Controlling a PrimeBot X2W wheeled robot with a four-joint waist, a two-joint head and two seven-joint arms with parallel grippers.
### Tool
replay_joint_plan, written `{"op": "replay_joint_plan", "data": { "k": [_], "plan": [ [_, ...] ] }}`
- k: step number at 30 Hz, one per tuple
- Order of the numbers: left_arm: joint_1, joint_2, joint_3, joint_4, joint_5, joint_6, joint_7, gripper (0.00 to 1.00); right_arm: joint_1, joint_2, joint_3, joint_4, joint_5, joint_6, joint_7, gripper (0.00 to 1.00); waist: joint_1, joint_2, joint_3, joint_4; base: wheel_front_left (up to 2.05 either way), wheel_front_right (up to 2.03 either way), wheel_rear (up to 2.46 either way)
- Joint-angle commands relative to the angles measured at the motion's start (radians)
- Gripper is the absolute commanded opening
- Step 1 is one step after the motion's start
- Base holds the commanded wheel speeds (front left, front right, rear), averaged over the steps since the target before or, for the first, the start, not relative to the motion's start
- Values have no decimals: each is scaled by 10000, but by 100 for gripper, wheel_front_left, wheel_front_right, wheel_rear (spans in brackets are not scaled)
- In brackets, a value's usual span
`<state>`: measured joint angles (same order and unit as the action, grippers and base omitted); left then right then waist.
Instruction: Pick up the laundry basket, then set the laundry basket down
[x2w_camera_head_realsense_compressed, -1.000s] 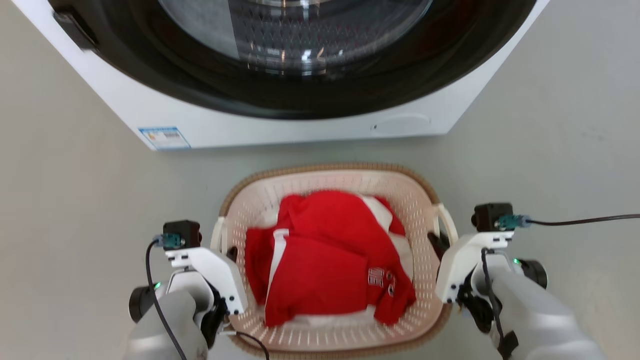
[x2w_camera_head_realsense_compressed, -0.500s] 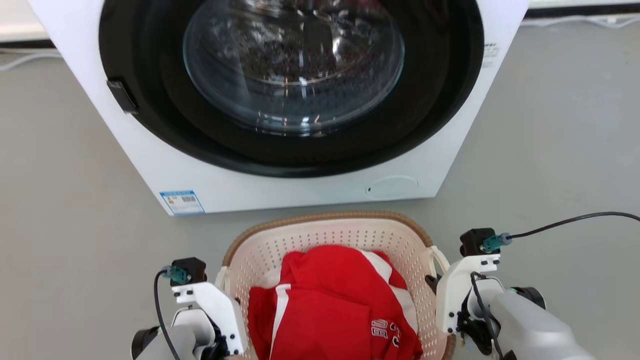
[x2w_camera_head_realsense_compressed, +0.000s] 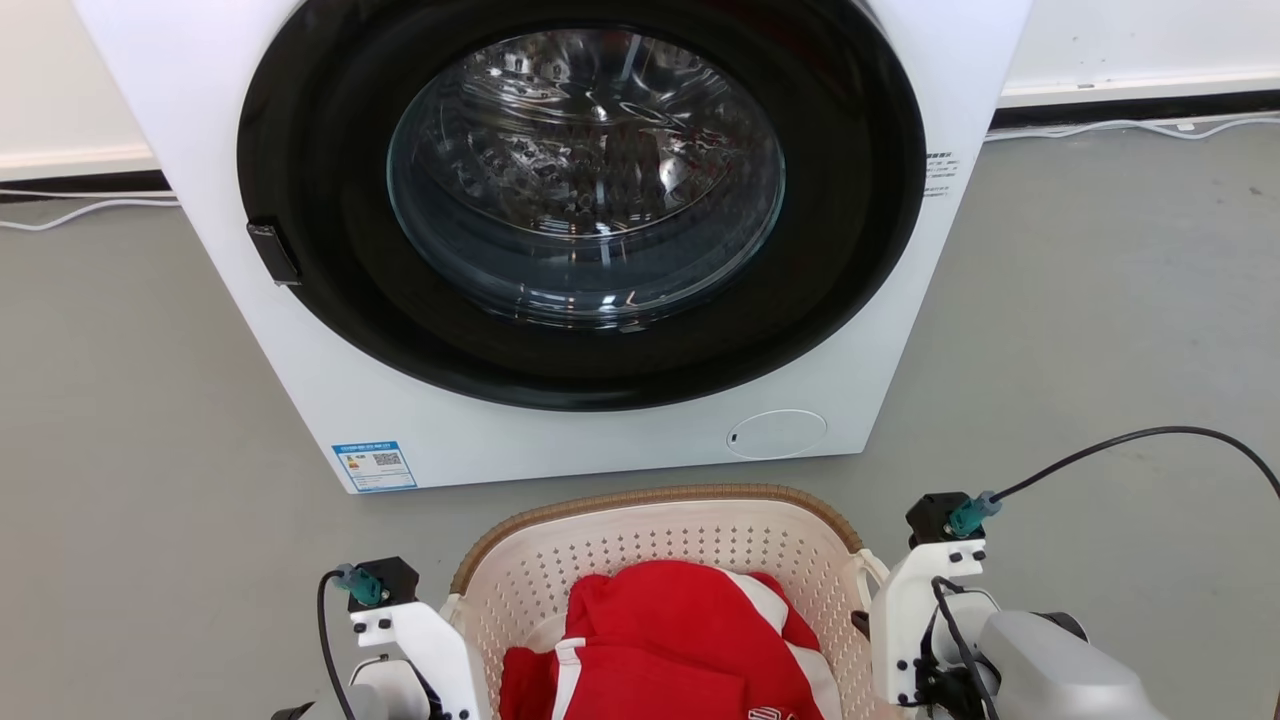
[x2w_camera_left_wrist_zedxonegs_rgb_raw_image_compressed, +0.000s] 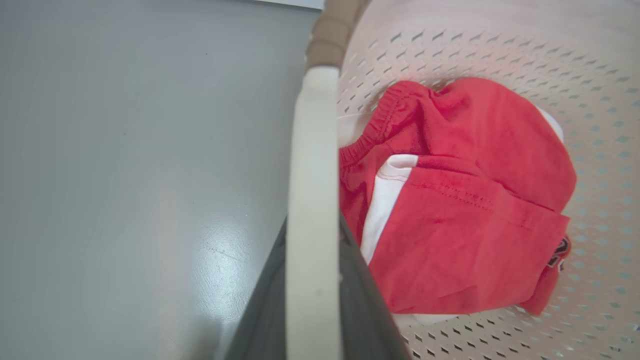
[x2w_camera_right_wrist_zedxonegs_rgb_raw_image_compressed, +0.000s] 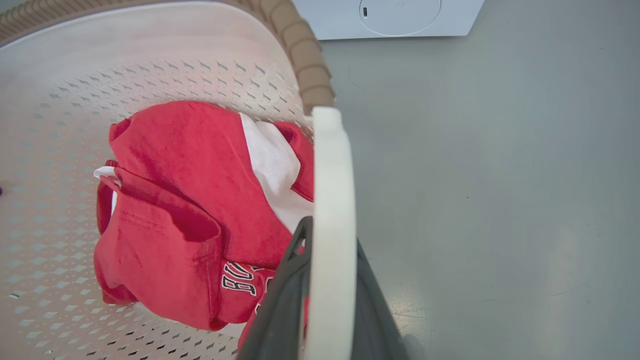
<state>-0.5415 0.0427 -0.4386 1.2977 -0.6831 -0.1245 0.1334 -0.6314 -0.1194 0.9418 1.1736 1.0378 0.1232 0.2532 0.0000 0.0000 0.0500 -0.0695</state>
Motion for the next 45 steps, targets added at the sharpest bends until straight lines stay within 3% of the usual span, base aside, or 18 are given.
{"op": "replay_joint_plan", "data": {
  "k": [1, 45],
  "plan": [
    [-214, 399, 142, -156, -120, -61, 33, 0, -4, -100, 196, -72, 93, 75, 114, 0, 0, 0, -56, -39, 0, 0, 0],
    [-312, 443, -414, -75, -815, -61, 398, 0, -375, -268, 1739, -273, 1484, 75, -38, 0, 0, 0, -19, -156, 0, 0, 0]
  ]
}}
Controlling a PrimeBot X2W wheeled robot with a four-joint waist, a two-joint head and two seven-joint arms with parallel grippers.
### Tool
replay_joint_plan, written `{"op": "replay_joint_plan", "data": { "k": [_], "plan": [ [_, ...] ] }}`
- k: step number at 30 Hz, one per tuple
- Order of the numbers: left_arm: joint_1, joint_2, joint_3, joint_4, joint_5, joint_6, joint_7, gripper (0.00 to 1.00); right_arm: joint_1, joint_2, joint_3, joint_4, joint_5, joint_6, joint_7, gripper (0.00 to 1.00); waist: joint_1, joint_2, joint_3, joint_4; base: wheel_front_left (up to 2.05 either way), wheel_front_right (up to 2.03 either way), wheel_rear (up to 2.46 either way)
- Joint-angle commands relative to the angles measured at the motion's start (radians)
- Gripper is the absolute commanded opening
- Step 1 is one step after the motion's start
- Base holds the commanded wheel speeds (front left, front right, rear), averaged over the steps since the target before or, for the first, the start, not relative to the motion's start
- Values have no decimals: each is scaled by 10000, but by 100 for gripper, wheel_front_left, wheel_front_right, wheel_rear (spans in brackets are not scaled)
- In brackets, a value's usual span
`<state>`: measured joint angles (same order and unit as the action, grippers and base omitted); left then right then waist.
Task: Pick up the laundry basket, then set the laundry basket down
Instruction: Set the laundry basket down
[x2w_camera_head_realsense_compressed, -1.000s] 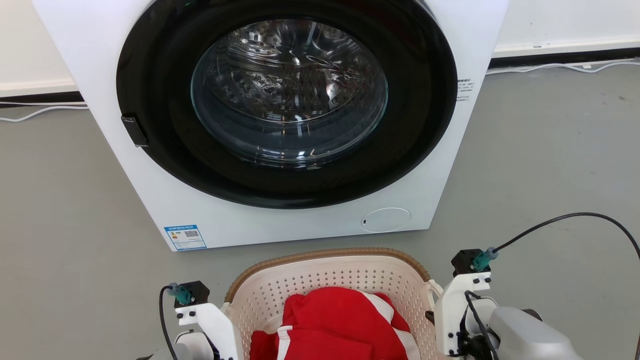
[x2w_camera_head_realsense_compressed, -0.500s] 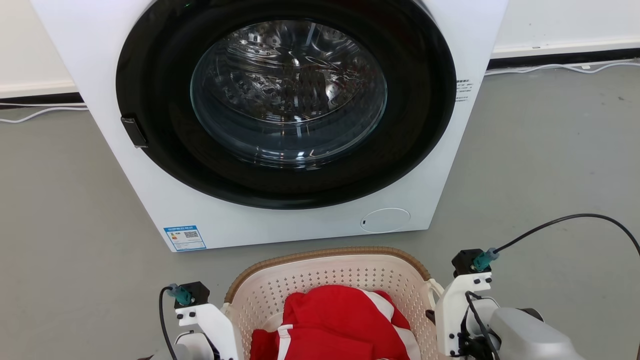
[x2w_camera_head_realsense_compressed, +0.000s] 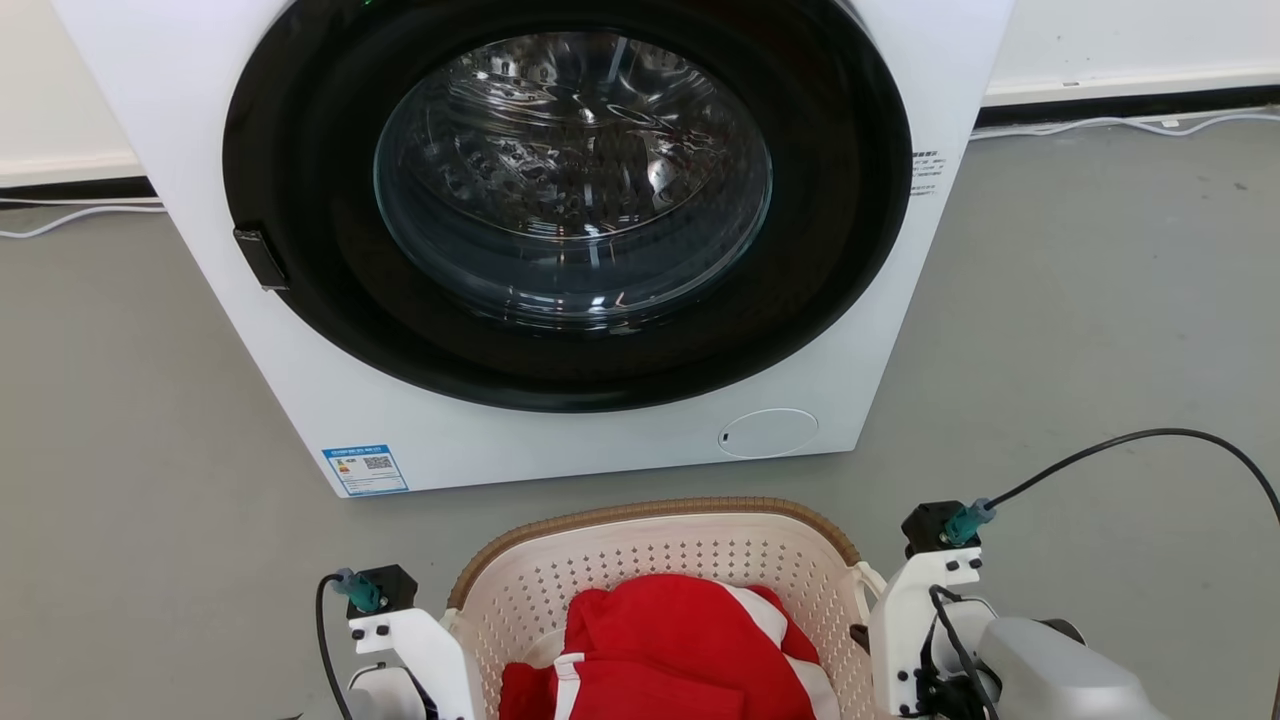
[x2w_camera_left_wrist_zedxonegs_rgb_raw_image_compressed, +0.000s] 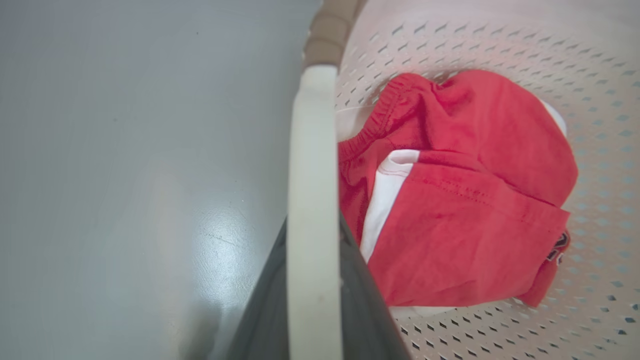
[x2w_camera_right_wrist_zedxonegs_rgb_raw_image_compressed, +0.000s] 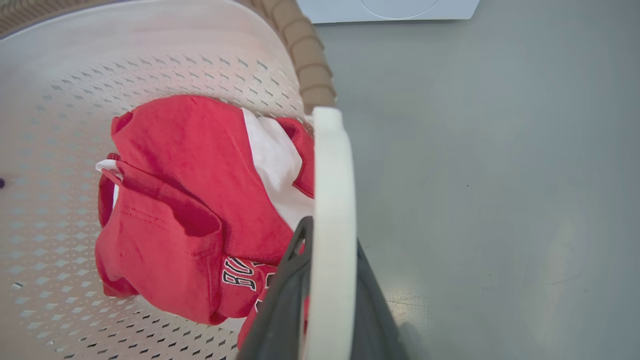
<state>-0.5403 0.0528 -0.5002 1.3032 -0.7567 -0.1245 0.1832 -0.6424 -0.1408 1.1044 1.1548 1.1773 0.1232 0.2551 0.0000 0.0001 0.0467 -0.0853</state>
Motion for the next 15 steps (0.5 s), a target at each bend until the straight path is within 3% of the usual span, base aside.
{"op": "replay_joint_plan", "data": {
  "k": [1, 15],
  "plan": [
    [-323, 345, 190, -130, -89, -61, -93, 0, -273, -57, 144, -85, 118, 75, -52, 0, 0, -1, 30, 1, 0, 0, 0],
    [-578, 494, 9, -127, -147, -61, -292, 0, -525, -151, 480, -232, 380, 75, -606, 0, 0, -1, 729, 19, 0, 0, 0]
  ]
}}
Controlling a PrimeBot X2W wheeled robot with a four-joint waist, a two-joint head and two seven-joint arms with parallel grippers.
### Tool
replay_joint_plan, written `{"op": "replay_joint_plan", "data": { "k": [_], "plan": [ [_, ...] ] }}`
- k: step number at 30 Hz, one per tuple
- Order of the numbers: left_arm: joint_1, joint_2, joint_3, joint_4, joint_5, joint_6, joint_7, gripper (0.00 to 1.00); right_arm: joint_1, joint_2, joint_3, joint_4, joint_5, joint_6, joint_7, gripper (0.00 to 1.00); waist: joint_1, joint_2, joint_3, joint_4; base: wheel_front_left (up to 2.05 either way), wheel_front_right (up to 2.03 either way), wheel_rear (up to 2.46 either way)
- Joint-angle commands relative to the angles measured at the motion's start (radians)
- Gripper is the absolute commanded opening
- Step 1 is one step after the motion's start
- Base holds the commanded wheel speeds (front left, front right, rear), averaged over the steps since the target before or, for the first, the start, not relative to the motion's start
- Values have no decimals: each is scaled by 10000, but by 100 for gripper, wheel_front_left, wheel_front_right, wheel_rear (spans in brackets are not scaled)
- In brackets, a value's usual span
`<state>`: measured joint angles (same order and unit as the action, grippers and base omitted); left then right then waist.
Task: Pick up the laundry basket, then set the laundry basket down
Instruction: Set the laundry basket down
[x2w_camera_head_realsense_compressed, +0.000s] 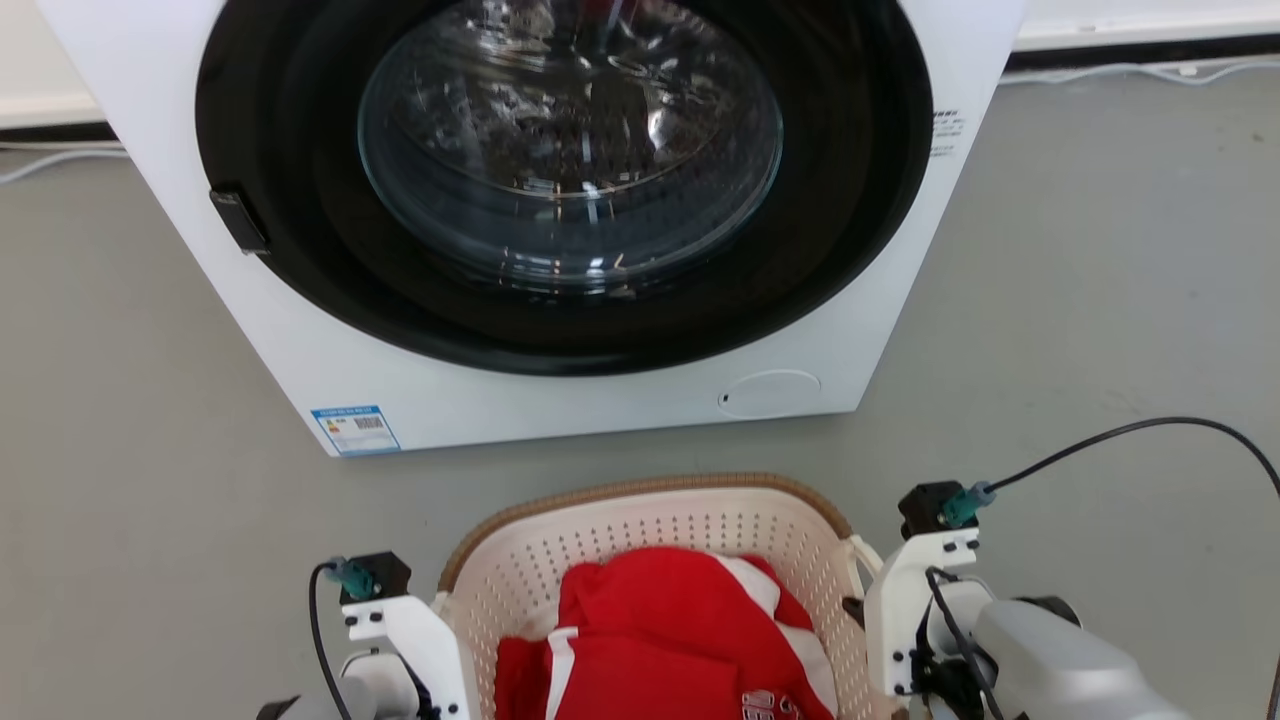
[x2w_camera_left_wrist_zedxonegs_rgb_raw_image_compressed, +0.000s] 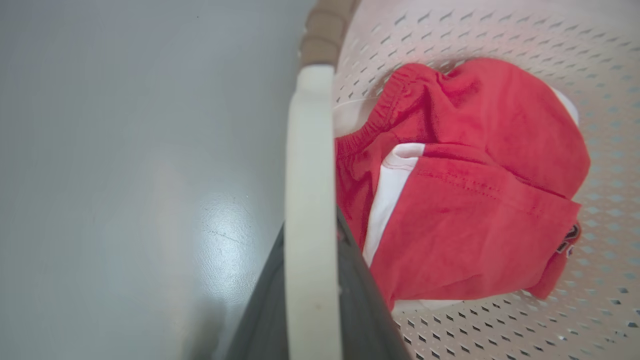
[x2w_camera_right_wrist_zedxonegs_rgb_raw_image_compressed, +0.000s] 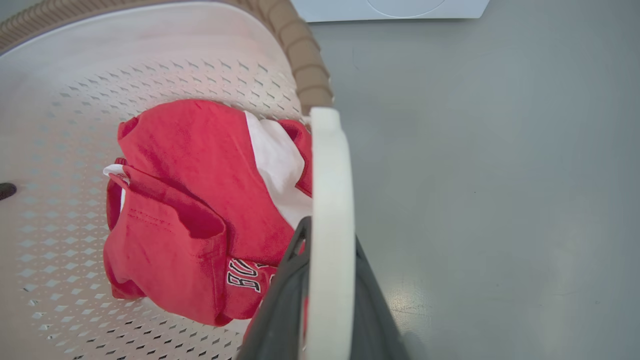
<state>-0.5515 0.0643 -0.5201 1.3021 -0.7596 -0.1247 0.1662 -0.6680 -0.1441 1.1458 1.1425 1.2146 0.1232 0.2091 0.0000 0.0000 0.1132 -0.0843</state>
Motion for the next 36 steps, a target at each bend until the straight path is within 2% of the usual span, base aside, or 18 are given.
{"op": "replay_joint_plan", "data": {
  "k": [1, 15, 36],
  "plan": [
    [-513, 390, 195, -116, -115, -59, -153, 0, -301, -136, 90, -135, 30, 75, -186, 0, 0, 0, 154, 11, 0, 0, 0],
    [-1230, 524, 37, -114, 14, -8, -1144, 0, -818, -297, 428, -283, 386, 75, -797, 0, 0, 0, 1567, 5, 0, 0, 0],
    [-2390, 493, -14, -114, 49, 106, -2577, 0, -1563, -525, 729, -361, 651, 75, -2382, 0, 0, 0, 3861, 190, 0, 0, 0]
  ]
}}
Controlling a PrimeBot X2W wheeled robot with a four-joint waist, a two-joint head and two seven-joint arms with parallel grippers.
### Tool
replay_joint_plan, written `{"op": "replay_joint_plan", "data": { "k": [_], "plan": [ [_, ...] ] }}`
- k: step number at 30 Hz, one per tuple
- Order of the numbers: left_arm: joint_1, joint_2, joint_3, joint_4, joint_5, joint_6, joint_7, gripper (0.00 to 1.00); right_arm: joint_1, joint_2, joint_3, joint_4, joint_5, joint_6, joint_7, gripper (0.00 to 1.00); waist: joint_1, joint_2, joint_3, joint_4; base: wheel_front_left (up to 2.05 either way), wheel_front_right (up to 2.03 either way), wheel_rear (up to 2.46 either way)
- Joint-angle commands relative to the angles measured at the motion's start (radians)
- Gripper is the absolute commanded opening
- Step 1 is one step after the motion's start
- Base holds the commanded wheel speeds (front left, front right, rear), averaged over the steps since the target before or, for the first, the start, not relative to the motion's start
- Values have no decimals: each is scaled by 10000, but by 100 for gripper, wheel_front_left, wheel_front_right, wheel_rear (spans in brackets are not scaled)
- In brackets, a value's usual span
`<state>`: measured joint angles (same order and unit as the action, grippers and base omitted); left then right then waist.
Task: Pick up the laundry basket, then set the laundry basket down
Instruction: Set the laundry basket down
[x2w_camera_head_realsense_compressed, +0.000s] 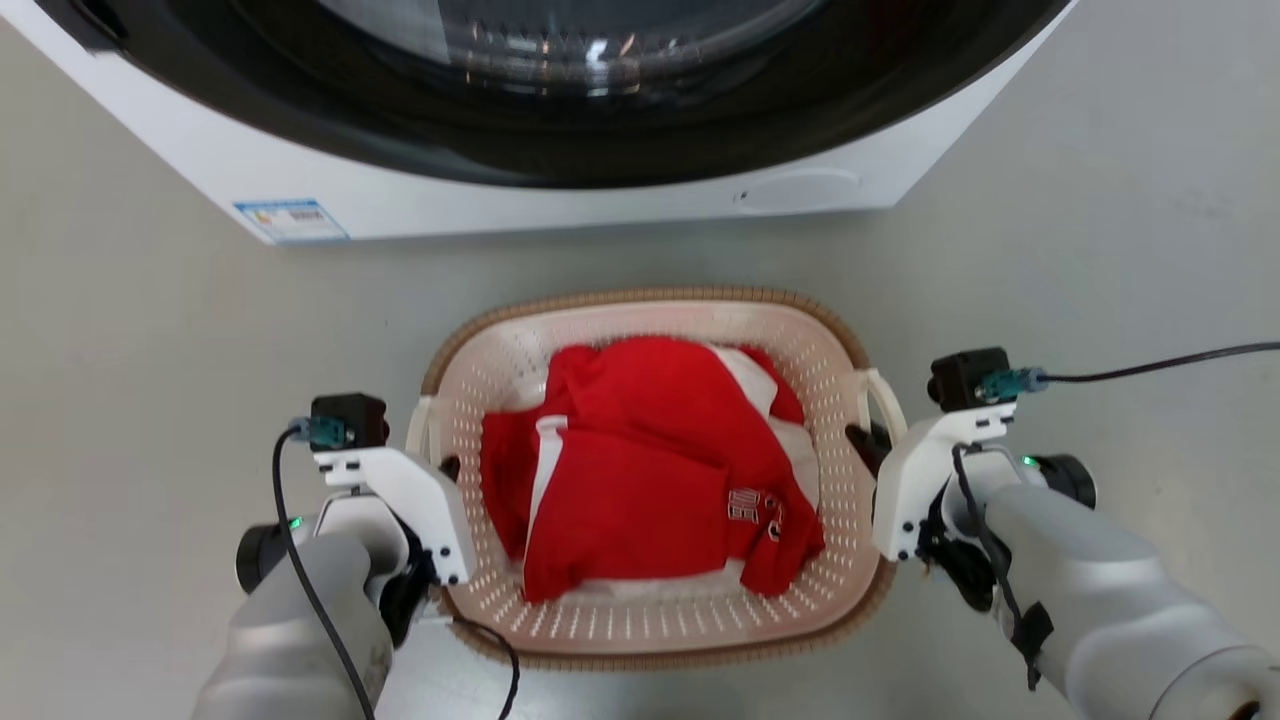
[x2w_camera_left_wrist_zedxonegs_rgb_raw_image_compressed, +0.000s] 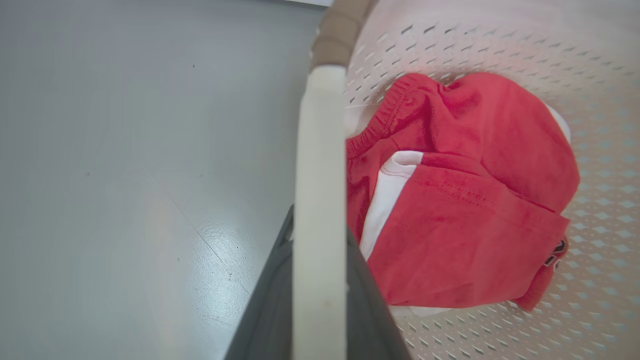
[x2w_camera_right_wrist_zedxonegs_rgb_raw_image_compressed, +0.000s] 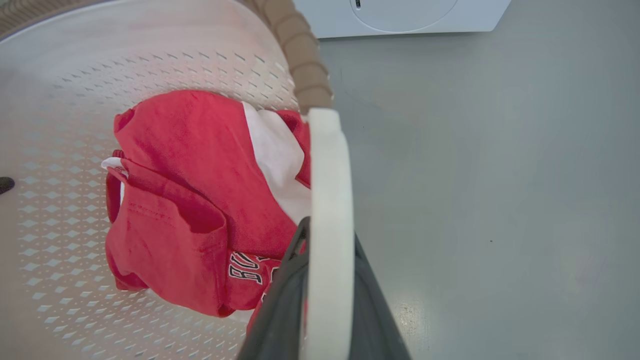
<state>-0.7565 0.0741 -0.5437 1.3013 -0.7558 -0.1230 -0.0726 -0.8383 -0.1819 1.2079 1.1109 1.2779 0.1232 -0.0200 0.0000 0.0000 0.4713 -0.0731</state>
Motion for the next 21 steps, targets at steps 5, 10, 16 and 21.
{"op": "replay_joint_plan", "data": {
  "k": [5, 10, 16, 21],
  "plan": [
    [-739, 356, 184, -106, 54, 150, -588, 0, -108, -179, 176, -7, 38, 75, -459, 0, 0, 0, 950, 215, 0, 0, 0],
    [-1054, 297, 129, -106, 91, 202, -869, 0, -295, -169, 232, 23, 85, 75, -800, 0, 0, 0, 1485, 377, 0, 0, 0],
    [-1516, 224, 80, -106, 142, 325, -1259, 0, -483, -292, 271, -79, 190, 75, -1284, 0, 0, 0, 2147, 567, 0, 0, 0],
    [-1862, 178, 106, -106, 117, 366, -1498, 0, -678, -379, 300, -91, 244, 75, -1699, 0, 0, 0, 2756, 650, 0, 0, 0]
  ]
}}
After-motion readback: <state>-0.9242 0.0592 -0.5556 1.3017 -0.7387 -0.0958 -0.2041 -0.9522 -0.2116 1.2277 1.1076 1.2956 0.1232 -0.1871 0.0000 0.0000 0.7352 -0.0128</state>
